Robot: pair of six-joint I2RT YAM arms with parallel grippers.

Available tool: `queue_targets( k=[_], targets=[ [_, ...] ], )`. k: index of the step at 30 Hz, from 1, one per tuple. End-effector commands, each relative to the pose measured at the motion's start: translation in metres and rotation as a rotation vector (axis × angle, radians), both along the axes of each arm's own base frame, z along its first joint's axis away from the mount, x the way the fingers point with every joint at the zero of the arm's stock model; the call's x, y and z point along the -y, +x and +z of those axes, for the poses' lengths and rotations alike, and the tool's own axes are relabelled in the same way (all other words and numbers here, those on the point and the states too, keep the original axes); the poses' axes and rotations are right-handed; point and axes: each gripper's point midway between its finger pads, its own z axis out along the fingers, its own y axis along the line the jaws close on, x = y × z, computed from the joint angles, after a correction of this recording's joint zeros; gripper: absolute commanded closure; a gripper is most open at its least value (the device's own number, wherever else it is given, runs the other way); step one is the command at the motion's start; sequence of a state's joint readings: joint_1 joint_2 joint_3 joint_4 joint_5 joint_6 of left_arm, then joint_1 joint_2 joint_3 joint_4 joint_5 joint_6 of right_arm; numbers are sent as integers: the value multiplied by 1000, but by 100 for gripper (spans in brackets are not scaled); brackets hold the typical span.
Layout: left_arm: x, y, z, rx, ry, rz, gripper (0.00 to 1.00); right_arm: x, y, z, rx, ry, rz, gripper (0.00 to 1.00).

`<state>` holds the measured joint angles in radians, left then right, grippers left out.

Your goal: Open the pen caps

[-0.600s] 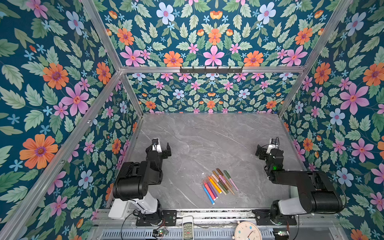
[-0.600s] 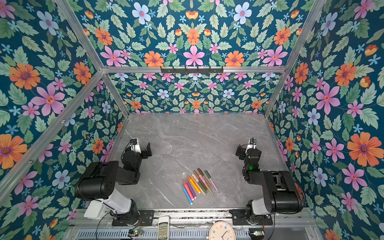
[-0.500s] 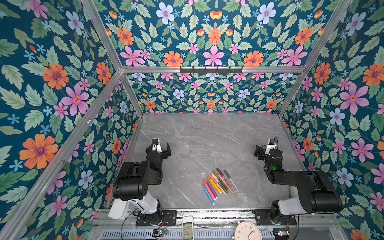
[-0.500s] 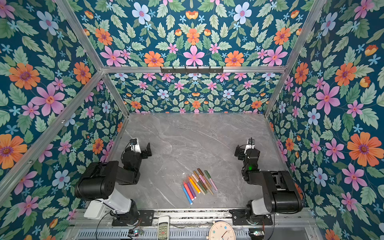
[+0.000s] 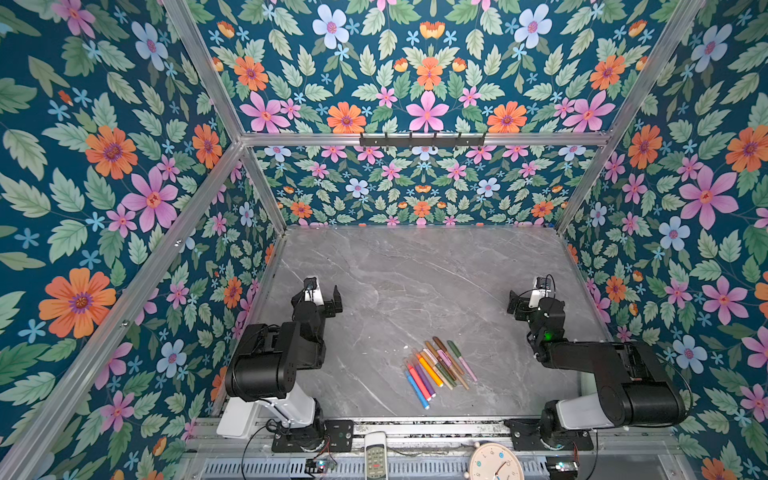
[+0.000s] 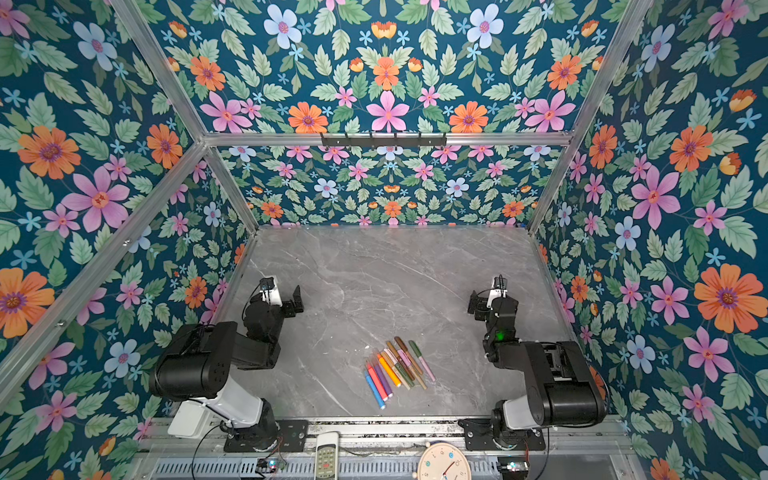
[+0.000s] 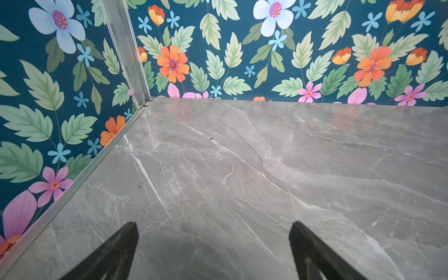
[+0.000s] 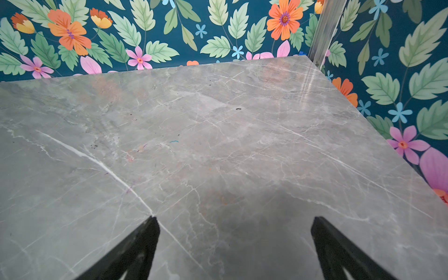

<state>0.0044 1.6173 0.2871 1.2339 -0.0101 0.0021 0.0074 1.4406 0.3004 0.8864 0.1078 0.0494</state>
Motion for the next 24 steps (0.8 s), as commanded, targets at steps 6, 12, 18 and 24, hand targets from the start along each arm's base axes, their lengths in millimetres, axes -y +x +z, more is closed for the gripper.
queue_targets(
  k=[6, 12, 18, 24],
  targets=[
    [0, 1, 5, 17, 2, 3, 0, -1, 3, 4, 12, 5, 11, 1],
    [0, 1, 4, 14, 2, 2, 0, -1, 3, 4, 13, 5, 11, 1],
    [0, 1, 4, 16, 1, 1, 0, -1, 3, 5, 12, 7, 13, 1],
    [1, 1, 5, 17, -2, -2, 0, -1, 4, 4, 11, 23, 25, 1]
  ],
)
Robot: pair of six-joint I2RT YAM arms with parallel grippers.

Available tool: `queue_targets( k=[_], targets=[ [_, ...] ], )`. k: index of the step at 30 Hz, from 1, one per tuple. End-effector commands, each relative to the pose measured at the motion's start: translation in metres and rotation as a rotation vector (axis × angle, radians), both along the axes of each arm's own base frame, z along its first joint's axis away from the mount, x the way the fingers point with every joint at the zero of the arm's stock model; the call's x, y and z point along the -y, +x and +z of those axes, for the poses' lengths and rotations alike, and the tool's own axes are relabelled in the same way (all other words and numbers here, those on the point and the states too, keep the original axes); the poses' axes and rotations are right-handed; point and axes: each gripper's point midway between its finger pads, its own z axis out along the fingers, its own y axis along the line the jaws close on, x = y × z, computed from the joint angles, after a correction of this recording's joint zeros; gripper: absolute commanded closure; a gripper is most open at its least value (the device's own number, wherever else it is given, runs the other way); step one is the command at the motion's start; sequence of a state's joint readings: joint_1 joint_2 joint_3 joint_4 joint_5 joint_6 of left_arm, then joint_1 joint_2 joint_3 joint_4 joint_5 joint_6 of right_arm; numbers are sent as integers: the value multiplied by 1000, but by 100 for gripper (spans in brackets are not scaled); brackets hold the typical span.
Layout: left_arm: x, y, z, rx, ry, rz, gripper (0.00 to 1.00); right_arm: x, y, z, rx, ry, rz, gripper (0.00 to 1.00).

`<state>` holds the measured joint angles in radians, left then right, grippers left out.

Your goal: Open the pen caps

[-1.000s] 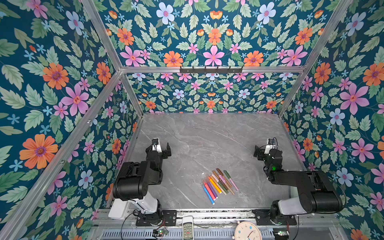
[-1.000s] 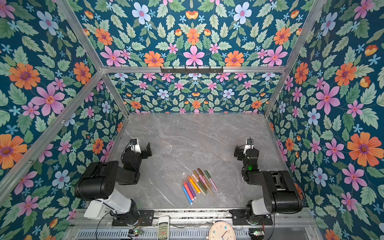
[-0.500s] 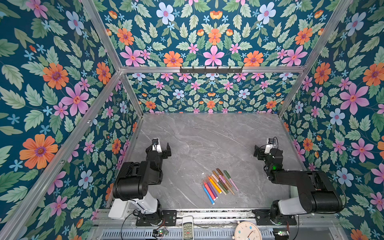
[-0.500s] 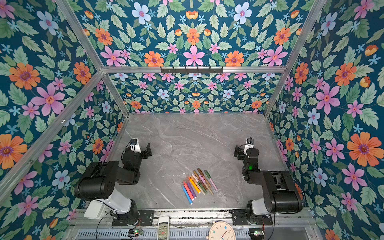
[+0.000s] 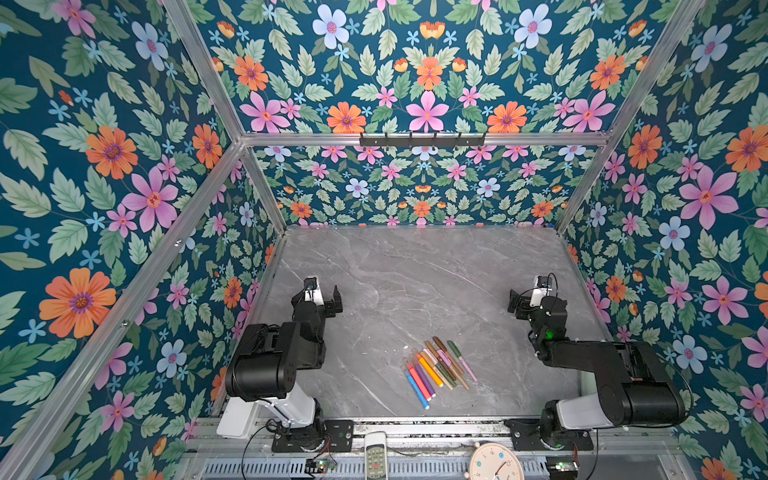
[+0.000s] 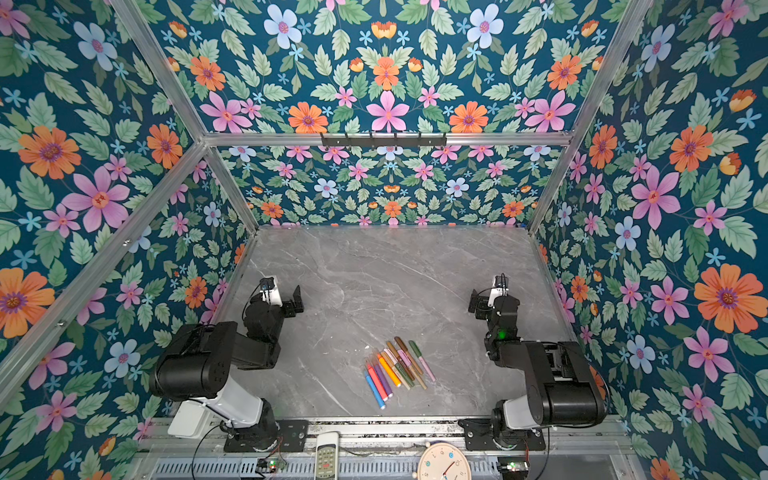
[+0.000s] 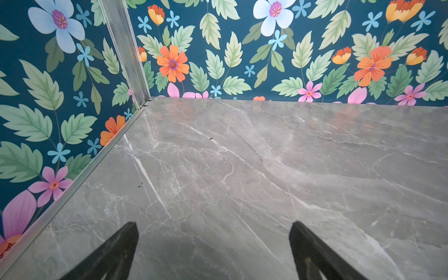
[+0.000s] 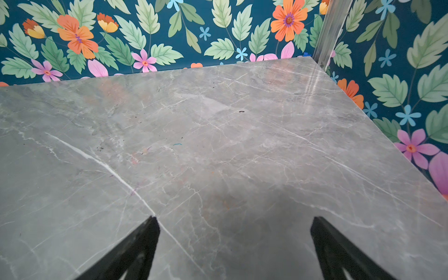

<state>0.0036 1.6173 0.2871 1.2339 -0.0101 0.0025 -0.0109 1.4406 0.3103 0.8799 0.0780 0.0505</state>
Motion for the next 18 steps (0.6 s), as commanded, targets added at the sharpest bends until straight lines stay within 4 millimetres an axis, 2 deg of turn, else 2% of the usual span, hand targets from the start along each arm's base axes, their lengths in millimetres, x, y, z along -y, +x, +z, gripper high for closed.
queue_targets(
  k=[1, 3, 4, 5, 6, 7, 8, 9, 10, 11, 13, 14, 15, 18],
  targets=[
    [-2, 1, 5, 18, 1, 12, 0, -2, 1, 2, 5, 18, 13, 1],
    [-27, -10, 19, 61, 3, 191, 0, -2, 2, 2, 3, 18, 14, 1],
    [-32, -17, 37, 76, 11, 252, 0, -1, 1, 3, 12, 12, 14, 1],
    [-28, -22, 61, 93, 10, 261, 0, 0, 2, 18, 41, -54, -45, 1],
    [-19, -26, 83, 125, -21, 234, 0, -1, 1, 35, 7, -130, -124, 1],
    [-6, -32, 112, 202, -71, 182, 0, -6, -2, 55, -58, -133, -160, 1],
    [12, -39, 135, 282, -134, 115, 0, -16, -2, 75, -86, -25, -144, 1],
    [29, -42, 147, 322, -188, 47, 0, -21, -3, 87, -97, 83, -145, 1],
    [52, -43, 152, 314, -229, -36, 0, -30, -6, 94, -120, 190, -132, 1],
    [80, -41, 148, 260, -239, -122, 0, -44, -7, 98, -135, 287, -80, 1],
    [124, -44, 129, 122, -224, -230, 0, -67, -11, 102, -171, 420, 17, 4],
    [137, -51, 119, 80, -225, -251, 0, -79, -15, 100, -211, 471, 61, 8],
    [145, -59, 113, 64, -245, -270, 0, -89, -20, 96, -254, 505, 96, 11],
    [149, -74, 86, -11, -327, -293, 0, -118, -48, 70, -475, 501, 162, 14]
  ],
)
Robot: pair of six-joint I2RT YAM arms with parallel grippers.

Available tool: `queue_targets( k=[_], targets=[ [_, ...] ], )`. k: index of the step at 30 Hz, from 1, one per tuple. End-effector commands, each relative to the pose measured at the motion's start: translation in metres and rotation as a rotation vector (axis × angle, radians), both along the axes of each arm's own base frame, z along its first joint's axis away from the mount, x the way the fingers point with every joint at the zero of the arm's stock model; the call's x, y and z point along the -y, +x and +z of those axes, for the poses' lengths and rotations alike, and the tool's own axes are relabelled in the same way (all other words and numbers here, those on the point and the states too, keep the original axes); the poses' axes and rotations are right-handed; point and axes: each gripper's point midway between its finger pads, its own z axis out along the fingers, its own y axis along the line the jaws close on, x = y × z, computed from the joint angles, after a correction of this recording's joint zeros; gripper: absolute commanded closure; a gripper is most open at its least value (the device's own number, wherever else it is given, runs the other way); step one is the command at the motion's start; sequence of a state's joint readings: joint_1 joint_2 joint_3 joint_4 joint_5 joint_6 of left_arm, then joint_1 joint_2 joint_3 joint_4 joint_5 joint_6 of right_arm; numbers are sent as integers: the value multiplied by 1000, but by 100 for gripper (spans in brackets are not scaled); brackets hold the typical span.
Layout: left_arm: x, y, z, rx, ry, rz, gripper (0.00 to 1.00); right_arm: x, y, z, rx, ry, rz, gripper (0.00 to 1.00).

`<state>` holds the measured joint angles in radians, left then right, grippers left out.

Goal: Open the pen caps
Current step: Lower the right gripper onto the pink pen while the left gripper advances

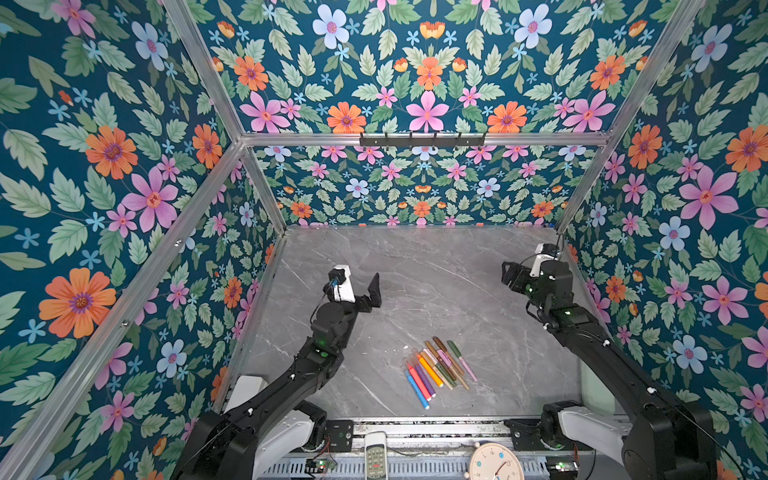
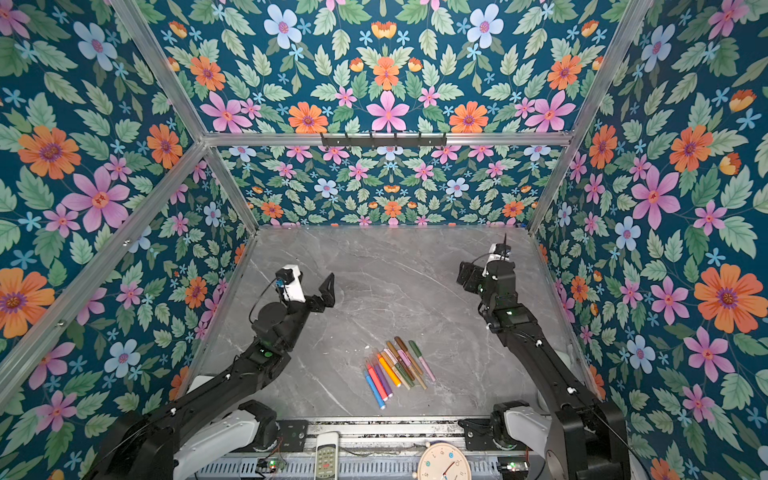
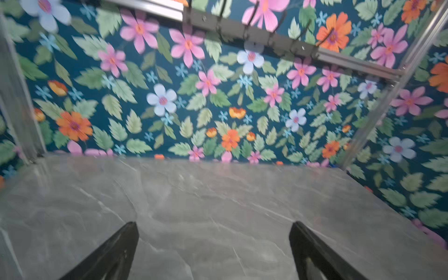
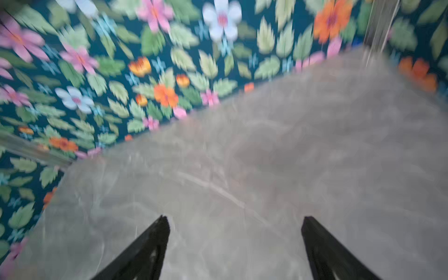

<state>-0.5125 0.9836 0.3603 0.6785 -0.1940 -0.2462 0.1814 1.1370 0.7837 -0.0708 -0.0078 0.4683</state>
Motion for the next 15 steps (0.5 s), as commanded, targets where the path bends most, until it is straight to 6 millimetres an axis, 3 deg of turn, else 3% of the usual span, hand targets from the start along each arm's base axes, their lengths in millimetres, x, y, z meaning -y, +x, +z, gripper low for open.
queue_targets(
  k=[1, 5, 8, 11, 15],
  targets=[
    [7, -10, -47, -191, -14, -39, 0, -44, -53, -48, -348, 70, 178, 15],
    [5, -5, -75, -360, 79, -2, 0, -82, -118, -89, -615, -104, 385, 27],
    [9, 0, -81, -381, 79, -10, 0, -100, -160, -110, -688, -215, 481, 33],
    [16, 5, -86, -397, 58, -26, 0, -108, -185, -122, -717, -231, 514, 42],
    [21, 6, -92, -427, 61, -48, 0, -111, -202, -136, -745, -185, 525, 53]
  ],
)
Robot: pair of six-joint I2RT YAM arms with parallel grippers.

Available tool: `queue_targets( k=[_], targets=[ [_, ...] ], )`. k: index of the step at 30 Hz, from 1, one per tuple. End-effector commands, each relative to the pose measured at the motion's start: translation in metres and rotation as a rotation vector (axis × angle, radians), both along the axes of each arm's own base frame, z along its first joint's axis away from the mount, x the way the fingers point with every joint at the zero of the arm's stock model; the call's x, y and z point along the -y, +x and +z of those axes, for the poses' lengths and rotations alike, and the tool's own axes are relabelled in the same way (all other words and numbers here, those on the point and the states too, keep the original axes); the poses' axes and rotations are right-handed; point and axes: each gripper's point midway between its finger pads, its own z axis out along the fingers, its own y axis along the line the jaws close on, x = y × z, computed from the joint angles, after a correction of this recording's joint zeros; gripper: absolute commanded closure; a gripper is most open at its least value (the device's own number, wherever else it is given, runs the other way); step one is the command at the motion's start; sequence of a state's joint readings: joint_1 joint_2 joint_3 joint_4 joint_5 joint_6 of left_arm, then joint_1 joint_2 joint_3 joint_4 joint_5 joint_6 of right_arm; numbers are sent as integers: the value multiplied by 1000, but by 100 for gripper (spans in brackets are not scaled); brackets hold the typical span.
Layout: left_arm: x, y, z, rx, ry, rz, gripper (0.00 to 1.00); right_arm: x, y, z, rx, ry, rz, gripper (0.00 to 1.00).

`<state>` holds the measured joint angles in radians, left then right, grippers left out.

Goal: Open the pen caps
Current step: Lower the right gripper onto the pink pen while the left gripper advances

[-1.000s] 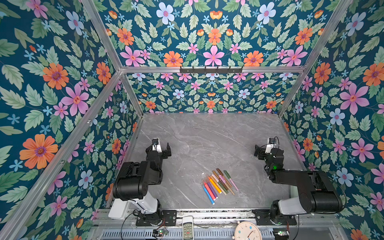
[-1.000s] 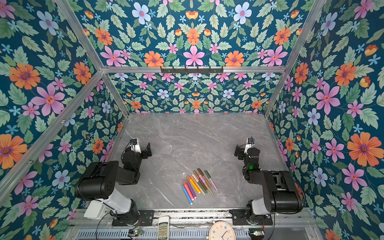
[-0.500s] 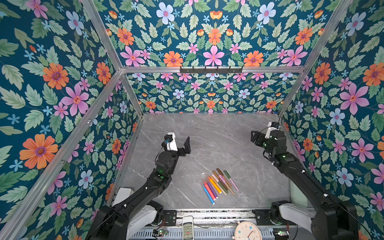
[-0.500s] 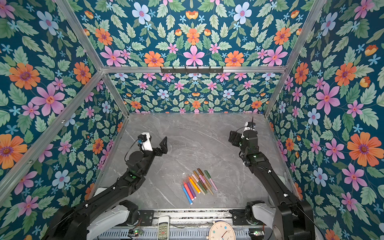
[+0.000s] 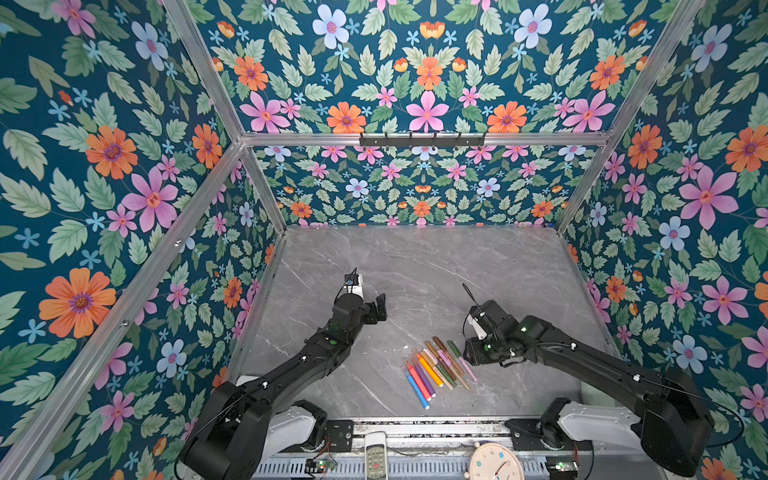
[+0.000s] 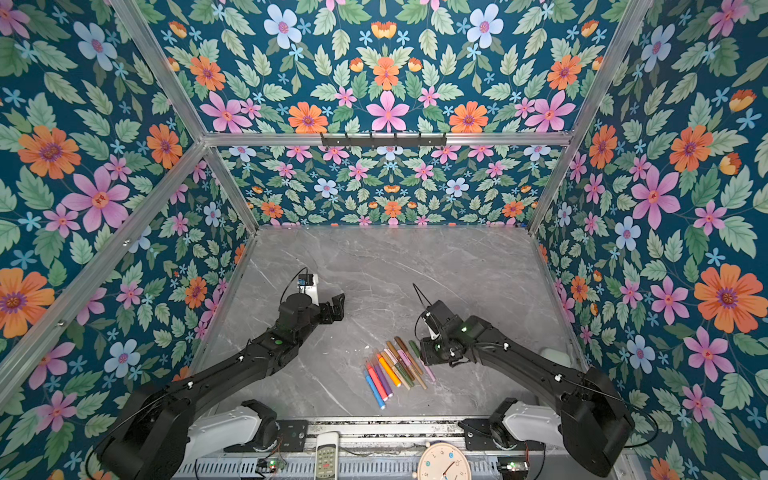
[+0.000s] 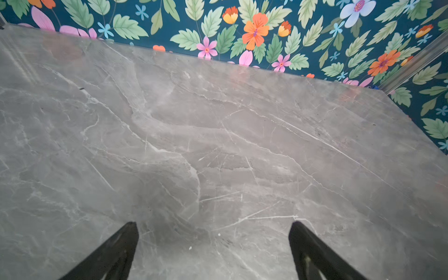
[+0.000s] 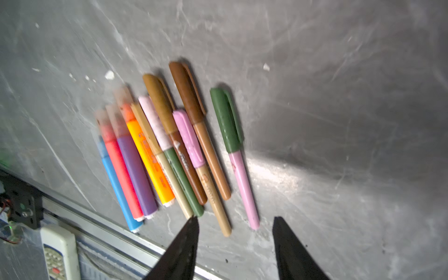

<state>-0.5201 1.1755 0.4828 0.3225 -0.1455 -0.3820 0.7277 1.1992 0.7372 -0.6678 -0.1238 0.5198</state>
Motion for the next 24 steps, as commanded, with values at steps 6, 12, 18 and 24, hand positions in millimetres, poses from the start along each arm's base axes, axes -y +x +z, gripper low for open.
queue_targets(
  k=[6, 12, 18, 24],
  targets=[
    [-2, -7, 3, 18, -39, -4, 0, 3, -24, -22, -103, -15, -4, 61],
    [-7, -13, 7, 45, -49, -1, 0, 7, -26, -32, -86, -52, 4, 62],
    [-8, -13, 8, 46, -39, 0, 0, 7, -20, -45, -85, -115, 21, 63],
    [-7, -13, 8, 42, -35, -1, 0, 13, -17, -58, -94, -205, 20, 68]
  ],
)
